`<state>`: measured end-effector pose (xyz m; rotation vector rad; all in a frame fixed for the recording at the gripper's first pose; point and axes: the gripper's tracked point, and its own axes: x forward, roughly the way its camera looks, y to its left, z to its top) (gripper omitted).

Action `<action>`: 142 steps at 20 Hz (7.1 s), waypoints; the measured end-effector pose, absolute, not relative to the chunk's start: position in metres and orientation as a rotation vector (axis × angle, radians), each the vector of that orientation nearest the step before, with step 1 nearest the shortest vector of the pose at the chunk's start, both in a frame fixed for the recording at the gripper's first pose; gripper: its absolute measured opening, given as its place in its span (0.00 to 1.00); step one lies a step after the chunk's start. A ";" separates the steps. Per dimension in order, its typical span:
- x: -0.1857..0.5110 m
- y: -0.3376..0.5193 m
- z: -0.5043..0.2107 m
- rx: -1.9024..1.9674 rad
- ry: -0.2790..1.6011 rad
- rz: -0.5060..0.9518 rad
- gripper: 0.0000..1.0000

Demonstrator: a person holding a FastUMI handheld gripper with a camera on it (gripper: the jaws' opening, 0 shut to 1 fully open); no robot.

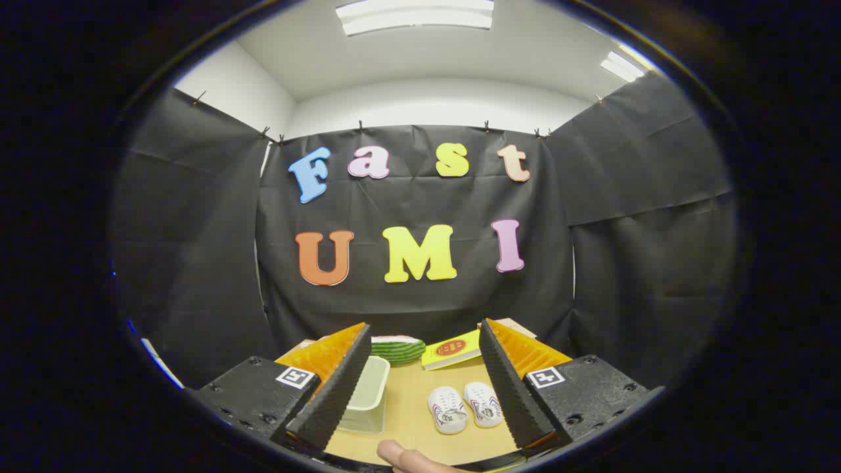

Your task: Open the storage box then place both shoes into the box .Put the left shoe in first, then the right shoe, with the right side of both shoes facing outward in a uniform manner.

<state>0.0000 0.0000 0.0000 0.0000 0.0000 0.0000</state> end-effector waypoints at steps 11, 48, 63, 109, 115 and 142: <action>0.006 -0.006 -0.018 0.011 0.039 -0.008 1.00; 0.285 0.098 -0.296 0.471 1.052 0.497 0.98; 0.273 0.117 -0.305 0.914 1.292 0.727 0.38; 0.222 0.376 -0.176 0.464 1.030 0.915 0.52; 0.235 0.322 -0.200 0.375 1.032 0.783 0.88; 0.238 -0.072 -0.346 -0.192 1.190 0.205 1.00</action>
